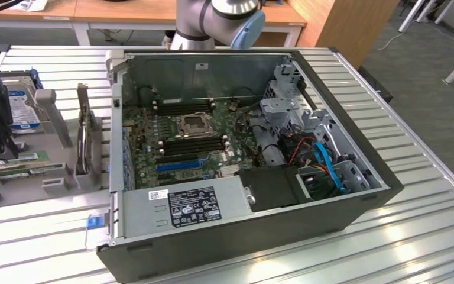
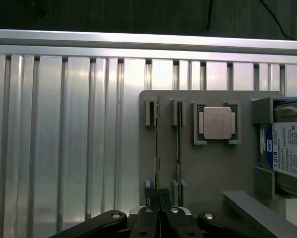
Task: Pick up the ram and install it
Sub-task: 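Pick up the ram and move it above insertion slot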
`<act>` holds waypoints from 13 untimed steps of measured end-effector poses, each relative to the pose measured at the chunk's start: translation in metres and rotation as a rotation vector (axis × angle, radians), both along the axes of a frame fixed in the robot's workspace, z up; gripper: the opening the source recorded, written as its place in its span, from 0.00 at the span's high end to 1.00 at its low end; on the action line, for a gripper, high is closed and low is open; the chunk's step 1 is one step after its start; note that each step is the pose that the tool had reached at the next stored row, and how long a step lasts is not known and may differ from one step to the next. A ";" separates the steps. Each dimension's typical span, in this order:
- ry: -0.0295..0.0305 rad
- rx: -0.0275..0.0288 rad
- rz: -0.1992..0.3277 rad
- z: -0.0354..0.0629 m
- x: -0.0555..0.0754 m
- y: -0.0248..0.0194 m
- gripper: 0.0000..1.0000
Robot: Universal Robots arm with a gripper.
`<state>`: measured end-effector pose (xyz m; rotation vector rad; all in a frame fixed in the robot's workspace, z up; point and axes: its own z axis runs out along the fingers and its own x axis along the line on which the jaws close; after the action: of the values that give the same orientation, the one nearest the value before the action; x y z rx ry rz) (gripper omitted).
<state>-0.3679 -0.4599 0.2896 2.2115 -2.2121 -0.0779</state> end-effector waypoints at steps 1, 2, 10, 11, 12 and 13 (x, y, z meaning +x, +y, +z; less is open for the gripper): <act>0.0000 0.0000 0.000 0.0005 0.000 0.0000 0.89; 0.0000 0.0000 0.000 0.0011 0.000 0.0000 0.89; 0.0000 0.0002 0.000 0.0057 0.000 0.0000 0.89; 0.0000 0.0001 0.000 0.0064 0.000 0.0000 0.89; 0.0000 0.0002 0.000 0.0070 0.000 0.0000 0.89; -0.0001 0.0003 0.000 0.0076 0.000 0.0000 0.89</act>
<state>-0.3679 -0.4599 0.2972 2.2116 -2.2124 -0.0781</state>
